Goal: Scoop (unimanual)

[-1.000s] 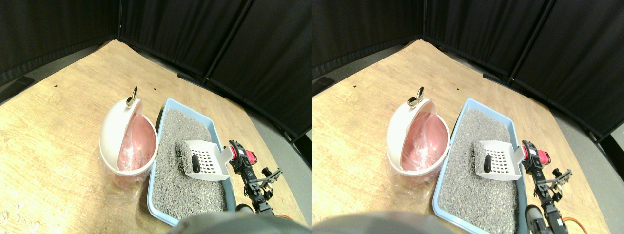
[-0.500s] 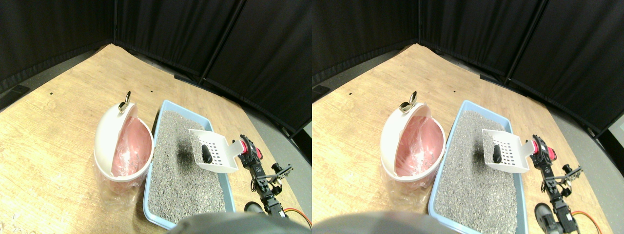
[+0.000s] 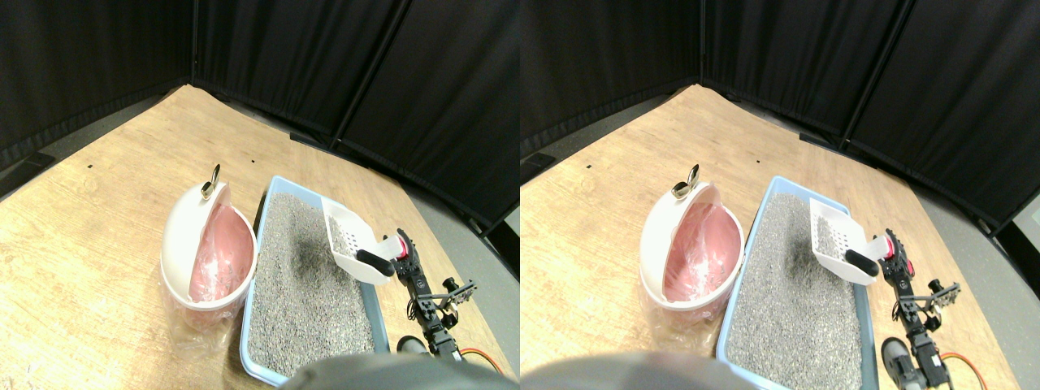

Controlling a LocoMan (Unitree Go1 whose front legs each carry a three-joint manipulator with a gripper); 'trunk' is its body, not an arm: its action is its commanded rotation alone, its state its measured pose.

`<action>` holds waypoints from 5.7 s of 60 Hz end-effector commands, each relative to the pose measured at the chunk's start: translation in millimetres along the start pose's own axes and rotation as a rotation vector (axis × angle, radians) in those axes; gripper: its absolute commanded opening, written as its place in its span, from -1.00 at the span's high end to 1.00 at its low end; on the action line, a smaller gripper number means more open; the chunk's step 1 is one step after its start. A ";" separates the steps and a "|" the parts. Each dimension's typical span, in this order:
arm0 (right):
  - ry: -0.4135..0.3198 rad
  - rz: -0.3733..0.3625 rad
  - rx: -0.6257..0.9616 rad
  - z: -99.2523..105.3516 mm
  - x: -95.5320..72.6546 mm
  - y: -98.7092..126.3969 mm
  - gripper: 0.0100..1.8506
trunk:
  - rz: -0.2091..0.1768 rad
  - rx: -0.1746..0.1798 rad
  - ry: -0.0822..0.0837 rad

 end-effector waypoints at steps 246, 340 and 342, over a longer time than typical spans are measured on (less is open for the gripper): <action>0.229 0.657 -0.847 -14.1 45.1 202.2 0.88 | 0.284 -0.236 -0.042; 0.011 0.007 -0.321 -12.4 -15.3 -14.8 0.88 | -0.007 0.043 0.009; 0.028 -0.017 -0.337 -12.5 -14.2 -17.1 0.88 | -0.008 0.044 0.008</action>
